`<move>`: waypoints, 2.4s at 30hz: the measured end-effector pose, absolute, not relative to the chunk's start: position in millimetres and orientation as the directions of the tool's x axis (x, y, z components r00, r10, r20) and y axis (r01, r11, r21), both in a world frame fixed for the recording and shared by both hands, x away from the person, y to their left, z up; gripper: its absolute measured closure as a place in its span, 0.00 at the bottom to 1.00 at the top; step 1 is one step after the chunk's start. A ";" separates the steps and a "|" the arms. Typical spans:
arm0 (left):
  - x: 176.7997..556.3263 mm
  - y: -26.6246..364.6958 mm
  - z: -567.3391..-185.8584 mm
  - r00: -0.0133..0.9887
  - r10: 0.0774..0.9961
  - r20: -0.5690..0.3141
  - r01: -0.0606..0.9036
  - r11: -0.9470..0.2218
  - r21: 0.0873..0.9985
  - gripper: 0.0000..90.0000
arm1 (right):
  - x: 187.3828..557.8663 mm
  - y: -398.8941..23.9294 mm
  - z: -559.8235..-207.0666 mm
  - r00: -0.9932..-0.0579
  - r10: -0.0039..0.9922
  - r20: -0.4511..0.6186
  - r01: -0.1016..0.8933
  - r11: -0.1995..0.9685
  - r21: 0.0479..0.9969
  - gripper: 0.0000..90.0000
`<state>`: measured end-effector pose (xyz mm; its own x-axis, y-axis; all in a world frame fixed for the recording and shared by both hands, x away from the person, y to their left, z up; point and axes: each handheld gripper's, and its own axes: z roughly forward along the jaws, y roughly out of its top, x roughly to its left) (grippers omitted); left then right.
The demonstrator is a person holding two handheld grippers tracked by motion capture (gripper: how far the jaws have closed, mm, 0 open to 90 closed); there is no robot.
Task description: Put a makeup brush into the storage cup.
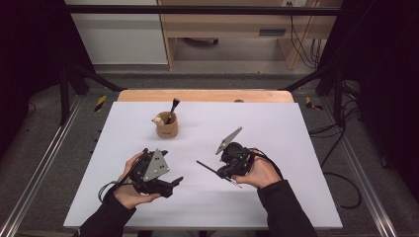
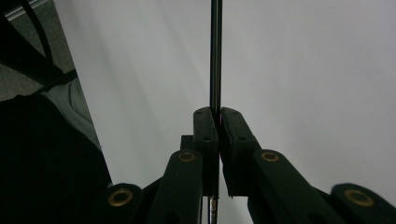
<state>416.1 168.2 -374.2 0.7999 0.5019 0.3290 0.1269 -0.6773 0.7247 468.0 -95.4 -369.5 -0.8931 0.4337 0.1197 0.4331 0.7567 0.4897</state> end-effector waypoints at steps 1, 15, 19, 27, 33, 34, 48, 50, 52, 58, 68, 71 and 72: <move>416.2 166.9 -373.7 0.801 0.497 0.335 0.121 -0.681 0.722 0.13 | 467.9 -95.1 -369.6 -0.893 0.433 0.121 0.434 0.756 0.490 0.95; 414.2 144.2 -370.7 0.819 0.416 0.395 0.054 -0.741 0.669 0.14 | 467.0 -90.3 -370.1 -0.895 0.427 0.131 0.434 0.760 0.485 0.95; 413.6 139.2 -372.1 0.819 0.394 0.417 0.033 -0.758 0.651 0.14 | 467.2 -88.8 -370.4 -0.901 0.414 0.134 0.424 0.768 0.480 0.95; 412.4 129.9 -376.0 0.822 0.345 0.453 -0.007 -0.789 0.615 0.15 | 466.1 -84.1 -372.3 -0.904 0.403 0.142 0.421 0.780 0.463 0.95; 410.2 123.3 -379.6 0.826 0.308 0.472 -0.035 -0.807 0.589 0.16 | 465.8 -81.0 -374.0 -0.908 0.393 0.144 0.413 0.788 0.456 0.95; 410.1 122.6 -379.5 0.820 0.305 0.485 -0.044 -0.811 0.584 0.17 | 465.7 -80.4 -374.3 -0.910 0.388 0.145 0.410 0.790 0.456 0.95; 406.6 110.9 -386.2 0.800 0.233 0.552 -0.112 -0.847 0.519 0.20 | 465.7 -75.2 -377.4 -0.909 0.387 0.152 0.413 0.795 0.445 0.95; 406.2 109.5 -387.1 0.799 0.225 0.557 -0.117 -0.851 0.513 0.21 | 465.9 -74.7 -377.9 -0.911 0.385 0.151 0.410 0.798 0.441 0.95; 406.0 107.8 -388.2 0.794 0.215 0.568 -0.127 -0.856 0.500 0.22 | 466.1 -74.0 -378.2 -0.911 0.382 0.154 0.409 0.800 0.439 0.95; 406.1 103.1 -391.2 0.784 0.183 0.593 -0.146 -0.875 0.462 0.26 | 466.2 -72.6 -378.6 -0.909 0.386 0.155 0.414 0.799 0.436 0.95; 406.7 98.1 -395.8 0.776 0.151 0.613 -0.167 -0.888 0.429 0.32 | 466.6 -70.2 -379.1 -0.910 0.384 0.160 0.414 0.803 0.430 0.95; 406.2 96.7 -397.9 0.768 0.134 0.626 -0.181 -0.893 0.413 0.35 | 467.3 -69.8 -379.6 -0.913 0.377 0.157 0.407 0.808 0.426 0.95; 405.9 95.8 -398.6 0.763 0.123 0.635 -0.188 -0.897 0.400 0.36 | 467.4 -69.6 -379.7 -0.913 0.376 0.158 0.406 0.808 0.426 0.95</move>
